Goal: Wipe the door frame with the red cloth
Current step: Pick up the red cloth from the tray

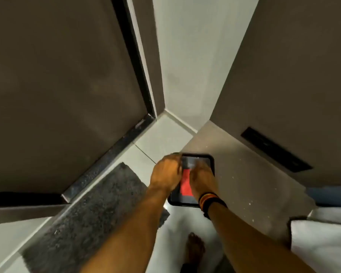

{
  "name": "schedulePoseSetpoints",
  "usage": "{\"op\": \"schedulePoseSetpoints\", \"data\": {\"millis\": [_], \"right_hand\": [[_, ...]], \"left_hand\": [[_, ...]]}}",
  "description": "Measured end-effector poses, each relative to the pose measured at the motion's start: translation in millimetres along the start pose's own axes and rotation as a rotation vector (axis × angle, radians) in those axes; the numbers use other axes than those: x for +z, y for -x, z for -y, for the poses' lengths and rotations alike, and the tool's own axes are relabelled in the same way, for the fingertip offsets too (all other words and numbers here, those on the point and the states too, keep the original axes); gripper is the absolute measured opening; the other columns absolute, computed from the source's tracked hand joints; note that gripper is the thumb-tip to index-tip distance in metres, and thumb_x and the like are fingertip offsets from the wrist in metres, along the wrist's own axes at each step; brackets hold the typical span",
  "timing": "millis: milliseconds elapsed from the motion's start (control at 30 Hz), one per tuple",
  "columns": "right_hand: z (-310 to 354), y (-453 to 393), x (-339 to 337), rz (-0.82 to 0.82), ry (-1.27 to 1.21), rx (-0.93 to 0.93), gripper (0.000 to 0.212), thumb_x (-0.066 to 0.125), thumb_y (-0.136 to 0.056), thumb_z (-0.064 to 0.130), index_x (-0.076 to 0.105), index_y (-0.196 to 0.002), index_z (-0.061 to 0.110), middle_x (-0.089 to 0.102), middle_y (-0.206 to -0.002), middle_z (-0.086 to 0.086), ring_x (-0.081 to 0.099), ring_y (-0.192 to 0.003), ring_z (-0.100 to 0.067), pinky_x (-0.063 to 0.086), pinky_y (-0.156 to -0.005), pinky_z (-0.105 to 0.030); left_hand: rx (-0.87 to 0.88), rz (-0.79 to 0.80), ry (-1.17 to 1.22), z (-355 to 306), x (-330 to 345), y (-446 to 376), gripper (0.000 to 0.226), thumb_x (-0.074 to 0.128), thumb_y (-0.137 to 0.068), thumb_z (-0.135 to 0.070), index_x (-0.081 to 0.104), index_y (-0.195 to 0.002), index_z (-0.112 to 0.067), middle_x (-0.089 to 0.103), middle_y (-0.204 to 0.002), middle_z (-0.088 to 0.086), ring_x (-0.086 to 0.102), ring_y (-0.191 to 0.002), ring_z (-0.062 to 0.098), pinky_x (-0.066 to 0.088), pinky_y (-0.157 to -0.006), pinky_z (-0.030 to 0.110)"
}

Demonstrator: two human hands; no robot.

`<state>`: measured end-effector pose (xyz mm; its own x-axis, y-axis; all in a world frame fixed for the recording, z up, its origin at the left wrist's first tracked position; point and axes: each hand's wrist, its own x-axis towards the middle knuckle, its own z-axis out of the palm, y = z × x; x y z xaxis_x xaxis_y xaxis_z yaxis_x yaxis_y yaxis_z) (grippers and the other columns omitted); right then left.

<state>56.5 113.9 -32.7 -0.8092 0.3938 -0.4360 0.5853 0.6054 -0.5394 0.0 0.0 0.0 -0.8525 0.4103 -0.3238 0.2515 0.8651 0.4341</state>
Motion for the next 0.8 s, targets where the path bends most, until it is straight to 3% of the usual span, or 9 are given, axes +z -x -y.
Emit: {"op": "schedulePoseSetpoints", "data": {"millis": [100,233,367,533,633,700,800], "right_hand": [[-47,-23,33,0.017,-0.075,0.209,0.049,0.047,-0.099,0.021,0.043,-0.147,0.015,0.052,-0.143,-0.014,0.056,-0.126,-0.033,0.047,-0.107,-0.042],[-95,-49,71,0.072,-0.196,0.366,0.064,0.064,-0.090,0.027,0.041,-0.149,0.027,0.058,-0.136,-0.013,0.057,-0.123,-0.035,0.048,-0.107,-0.047],[-105,-62,85,-0.016,-0.192,0.423,0.069,0.074,-0.080,0.034,0.047,-0.141,0.017,0.055,-0.130,-0.015,0.057,-0.120,-0.039,0.050,-0.102,-0.049],[-104,-77,84,-0.026,-0.282,0.475,0.052,0.078,-0.077,0.025,0.055,-0.121,0.009,0.068,-0.117,-0.016,0.067,-0.102,-0.037,0.054,-0.087,-0.040],[-94,-75,72,0.011,-0.331,0.441,0.021,0.072,-0.080,0.019,0.069,-0.099,0.012,0.071,-0.090,-0.012,0.062,-0.081,-0.030,0.049,-0.073,-0.032],[-79,-68,59,-0.001,-0.389,0.379,0.005,0.071,-0.080,0.016,0.067,-0.081,0.019,0.064,-0.074,-0.006,0.061,-0.075,-0.029,0.050,-0.069,-0.032],[-41,-58,37,0.009,-0.466,0.248,0.013,0.071,-0.081,0.011,0.065,-0.077,0.022,0.067,-0.078,-0.008,0.059,-0.073,-0.024,0.050,-0.068,-0.033]], "left_hand": [[-0.180,0.103,0.102,9,58,-12,0.030,0.050,-0.098,-0.018,0.067,-0.122,-0.017,0.072,-0.119,0.015,0.068,-0.105,0.039,0.056,-0.085,0.042],[-0.370,0.132,0.281,24,125,-27,0.030,0.052,-0.100,-0.021,0.066,-0.126,-0.017,0.072,-0.121,0.013,0.069,-0.105,0.037,0.057,-0.089,0.040],[-0.466,0.085,0.323,33,160,-40,0.021,0.058,-0.097,-0.026,0.066,-0.114,-0.018,0.072,-0.116,0.013,0.069,-0.102,0.038,0.059,-0.088,0.044],[-0.536,0.054,0.434,35,173,-55,0.016,0.068,-0.094,-0.026,0.070,-0.105,-0.015,0.075,-0.107,0.011,0.070,-0.099,0.034,0.057,-0.085,0.038],[-0.618,0.022,0.601,35,164,-54,0.009,0.072,-0.091,-0.021,0.067,-0.097,-0.016,0.075,-0.100,0.011,0.070,-0.096,0.033,0.055,-0.085,0.035],[-0.622,-0.034,0.672,38,151,-50,0.013,0.075,-0.088,-0.020,0.062,-0.090,-0.021,0.071,-0.088,0.005,0.071,-0.090,0.031,0.058,-0.084,0.036],[-0.579,-0.167,0.757,42,112,-38,0.020,0.075,-0.086,-0.019,0.057,-0.083,-0.026,0.067,-0.086,0.002,0.068,-0.081,0.026,0.060,-0.081,0.044]]}}
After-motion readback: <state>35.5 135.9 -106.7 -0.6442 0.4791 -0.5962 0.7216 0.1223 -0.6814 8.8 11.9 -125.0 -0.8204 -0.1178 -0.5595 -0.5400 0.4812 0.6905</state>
